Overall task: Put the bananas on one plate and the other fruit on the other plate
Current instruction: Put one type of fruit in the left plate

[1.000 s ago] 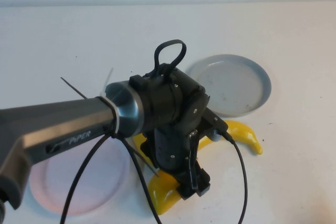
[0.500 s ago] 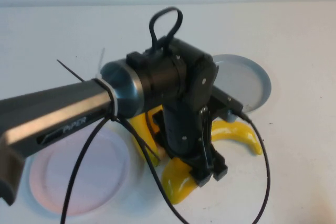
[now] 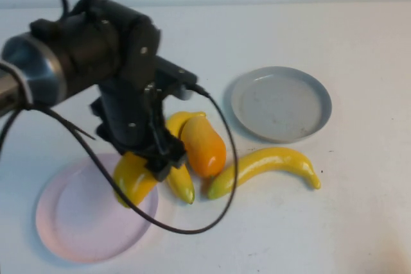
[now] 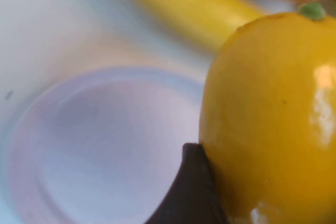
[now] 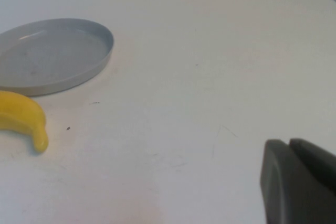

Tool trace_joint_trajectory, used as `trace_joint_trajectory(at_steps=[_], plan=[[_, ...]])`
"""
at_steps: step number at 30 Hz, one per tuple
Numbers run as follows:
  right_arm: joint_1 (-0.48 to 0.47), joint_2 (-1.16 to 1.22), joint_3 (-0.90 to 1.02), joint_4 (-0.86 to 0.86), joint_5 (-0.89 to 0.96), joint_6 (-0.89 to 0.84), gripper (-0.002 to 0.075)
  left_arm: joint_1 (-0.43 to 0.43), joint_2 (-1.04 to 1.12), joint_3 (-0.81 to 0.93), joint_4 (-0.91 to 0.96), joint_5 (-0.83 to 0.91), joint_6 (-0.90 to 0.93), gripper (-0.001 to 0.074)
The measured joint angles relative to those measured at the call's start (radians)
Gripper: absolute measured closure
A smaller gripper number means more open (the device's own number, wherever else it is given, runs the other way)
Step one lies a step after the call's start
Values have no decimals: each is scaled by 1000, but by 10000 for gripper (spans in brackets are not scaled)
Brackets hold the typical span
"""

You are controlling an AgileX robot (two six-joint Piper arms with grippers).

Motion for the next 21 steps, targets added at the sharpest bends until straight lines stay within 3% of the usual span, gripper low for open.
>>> trace_joint_trajectory(at_steps=[8,21], plan=[[0,0,0,0,0,0,744,146,-10,140,-6,-85,-5,216],[0,0,0,0,0,0,744,167,-10,163,-14,-97,-5,216]])
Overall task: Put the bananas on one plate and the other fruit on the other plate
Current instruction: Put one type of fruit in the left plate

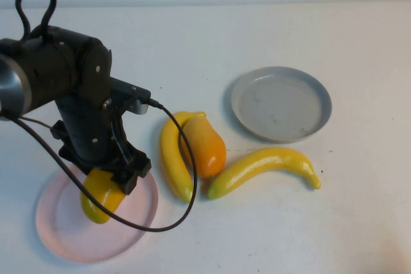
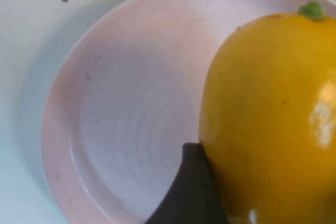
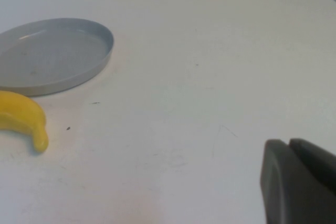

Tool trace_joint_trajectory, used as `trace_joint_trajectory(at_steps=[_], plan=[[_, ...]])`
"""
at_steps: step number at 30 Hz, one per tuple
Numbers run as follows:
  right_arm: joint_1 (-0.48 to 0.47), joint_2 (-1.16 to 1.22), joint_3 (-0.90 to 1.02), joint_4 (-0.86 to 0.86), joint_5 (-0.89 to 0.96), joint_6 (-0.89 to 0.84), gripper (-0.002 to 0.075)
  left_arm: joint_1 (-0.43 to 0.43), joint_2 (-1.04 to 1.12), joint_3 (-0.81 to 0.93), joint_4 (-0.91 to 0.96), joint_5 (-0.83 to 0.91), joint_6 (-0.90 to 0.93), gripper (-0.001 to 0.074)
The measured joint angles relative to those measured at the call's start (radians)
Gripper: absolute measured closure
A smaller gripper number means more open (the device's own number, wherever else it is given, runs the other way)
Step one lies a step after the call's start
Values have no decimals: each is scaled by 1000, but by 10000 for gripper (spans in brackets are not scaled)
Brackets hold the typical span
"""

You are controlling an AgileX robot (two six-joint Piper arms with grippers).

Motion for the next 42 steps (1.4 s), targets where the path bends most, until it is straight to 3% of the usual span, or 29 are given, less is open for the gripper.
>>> trace_joint_trajectory(at_steps=[9,23,35,42], plan=[[0,0,0,0,0,0,744,0,0,0,-18,0,-2,148],[0,0,0,0,0,0,744,-4,0,-28,-78,-20,-94,136],[0,0,0,0,0,0,744,-172,68,-243,-95,-164,-265,137],[0,0,0,0,0,0,744,-202,215,-392,-104,-120,-348,137]])
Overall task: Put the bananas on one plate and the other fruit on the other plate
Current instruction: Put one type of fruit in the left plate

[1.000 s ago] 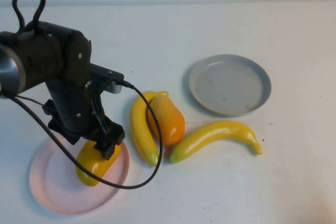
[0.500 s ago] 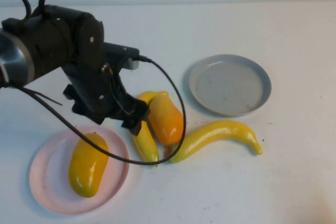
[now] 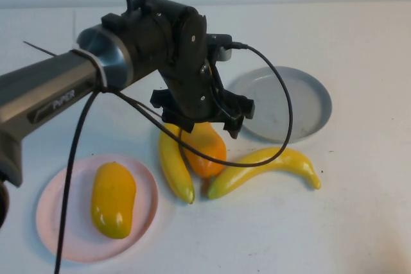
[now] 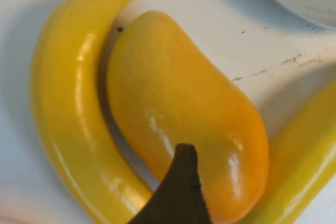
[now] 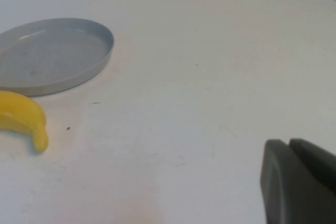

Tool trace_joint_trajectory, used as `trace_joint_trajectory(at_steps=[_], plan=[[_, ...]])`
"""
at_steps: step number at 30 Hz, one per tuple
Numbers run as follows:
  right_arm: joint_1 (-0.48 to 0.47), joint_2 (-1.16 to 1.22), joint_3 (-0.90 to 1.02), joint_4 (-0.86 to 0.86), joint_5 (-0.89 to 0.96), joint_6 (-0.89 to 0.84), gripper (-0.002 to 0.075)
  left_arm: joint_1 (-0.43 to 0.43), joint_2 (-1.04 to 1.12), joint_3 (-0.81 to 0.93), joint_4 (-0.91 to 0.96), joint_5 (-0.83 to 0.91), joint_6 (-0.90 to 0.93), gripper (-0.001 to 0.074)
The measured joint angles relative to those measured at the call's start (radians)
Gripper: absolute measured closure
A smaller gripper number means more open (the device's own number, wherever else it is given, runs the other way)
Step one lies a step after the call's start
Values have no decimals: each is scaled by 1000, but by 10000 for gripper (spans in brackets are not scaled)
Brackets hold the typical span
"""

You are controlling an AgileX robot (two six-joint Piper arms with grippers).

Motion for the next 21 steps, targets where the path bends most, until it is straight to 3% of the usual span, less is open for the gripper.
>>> trace_joint_trajectory(at_steps=[21], plan=[[0,0,0,0,0,0,744,0,128,-57,78,39,-92,137]])
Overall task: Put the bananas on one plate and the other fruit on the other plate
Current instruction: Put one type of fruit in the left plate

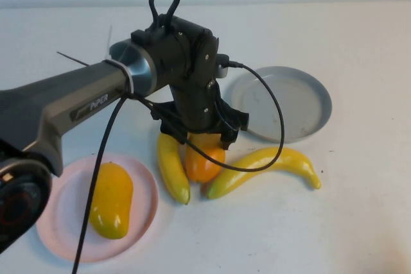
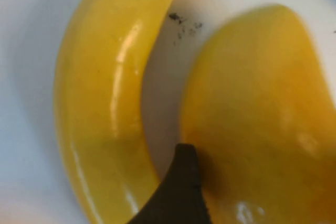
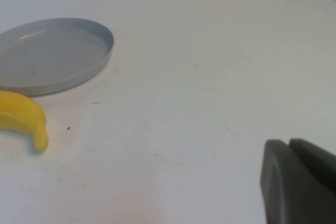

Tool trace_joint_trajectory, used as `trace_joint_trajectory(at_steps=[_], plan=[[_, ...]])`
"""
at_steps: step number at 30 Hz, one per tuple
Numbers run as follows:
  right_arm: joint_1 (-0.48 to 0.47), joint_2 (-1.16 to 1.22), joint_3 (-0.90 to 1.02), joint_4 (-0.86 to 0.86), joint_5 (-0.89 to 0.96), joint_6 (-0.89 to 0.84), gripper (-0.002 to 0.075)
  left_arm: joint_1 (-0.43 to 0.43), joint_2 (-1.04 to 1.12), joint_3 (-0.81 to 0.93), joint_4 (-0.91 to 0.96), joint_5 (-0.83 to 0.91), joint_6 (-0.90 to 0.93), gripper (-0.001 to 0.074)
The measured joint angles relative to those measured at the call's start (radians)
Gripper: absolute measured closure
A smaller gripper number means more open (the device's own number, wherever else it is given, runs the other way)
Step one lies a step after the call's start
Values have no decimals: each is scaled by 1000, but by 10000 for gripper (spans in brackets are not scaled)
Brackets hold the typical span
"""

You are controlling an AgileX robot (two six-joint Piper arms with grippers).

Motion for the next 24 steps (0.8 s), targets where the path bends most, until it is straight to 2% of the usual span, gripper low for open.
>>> trace_joint_trajectory(at_steps=[12,17,24], plan=[[0,0,0,0,0,0,744,0,26,0,-2,-7,44,140],[0,0,0,0,0,0,744,0,26,0,-4,-7,101,206],[0,0,0,0,0,0,744,0,28,-37,-21,39,158,206]])
